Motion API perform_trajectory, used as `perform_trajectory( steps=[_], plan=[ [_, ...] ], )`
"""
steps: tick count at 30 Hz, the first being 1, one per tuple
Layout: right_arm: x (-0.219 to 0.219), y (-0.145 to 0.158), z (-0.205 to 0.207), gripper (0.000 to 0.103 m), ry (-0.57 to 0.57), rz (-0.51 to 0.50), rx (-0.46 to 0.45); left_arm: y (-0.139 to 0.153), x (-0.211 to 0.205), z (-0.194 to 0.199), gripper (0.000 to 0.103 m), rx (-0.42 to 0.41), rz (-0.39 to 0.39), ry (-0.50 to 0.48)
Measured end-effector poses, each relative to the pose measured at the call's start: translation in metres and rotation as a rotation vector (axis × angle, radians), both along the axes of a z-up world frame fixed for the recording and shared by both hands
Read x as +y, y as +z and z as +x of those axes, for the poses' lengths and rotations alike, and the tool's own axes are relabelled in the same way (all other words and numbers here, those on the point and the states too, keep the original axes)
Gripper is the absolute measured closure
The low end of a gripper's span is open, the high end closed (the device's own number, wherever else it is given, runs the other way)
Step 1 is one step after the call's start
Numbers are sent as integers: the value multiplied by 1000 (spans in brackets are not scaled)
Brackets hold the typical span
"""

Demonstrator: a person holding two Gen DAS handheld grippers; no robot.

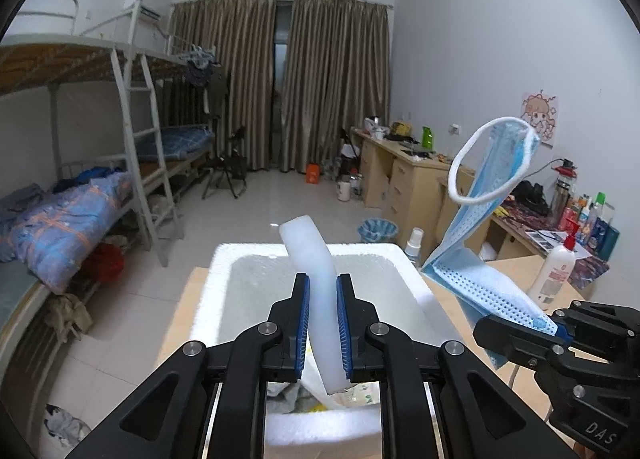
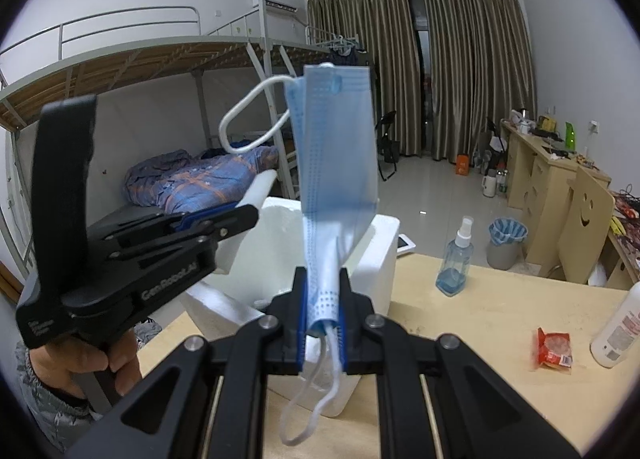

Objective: Organize soft objects
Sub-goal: 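Open the left tool to drop the stick into the box while the right tool releases the mask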

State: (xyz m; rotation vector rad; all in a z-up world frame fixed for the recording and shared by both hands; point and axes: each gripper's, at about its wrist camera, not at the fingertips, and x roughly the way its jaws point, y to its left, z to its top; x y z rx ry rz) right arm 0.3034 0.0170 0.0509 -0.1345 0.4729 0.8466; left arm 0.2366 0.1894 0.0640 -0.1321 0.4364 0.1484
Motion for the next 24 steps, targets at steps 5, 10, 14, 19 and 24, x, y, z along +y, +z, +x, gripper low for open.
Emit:
perform_trajectory(
  steps=[5, 10, 14, 19, 24],
  plan=[
    [0, 0, 3, 88, -5, 0, 10, -6, 4, 2, 76, -9, -1, -9],
    [0, 3, 4, 88, -14, -1, 12, -1, 0, -5, 16, -45, 40, 11],
    [1, 6, 1, 88, -16, -2, 5, 7, 5, -25, 0, -110, 83, 76],
    [3, 9, -4, 88, -12, 2, -6, 14, 11, -48, 0, -135, 93, 115],
    [8, 11, -6, 88, -1, 3, -13, 17, 13, -66, 0, -153, 90, 125]
  ],
)
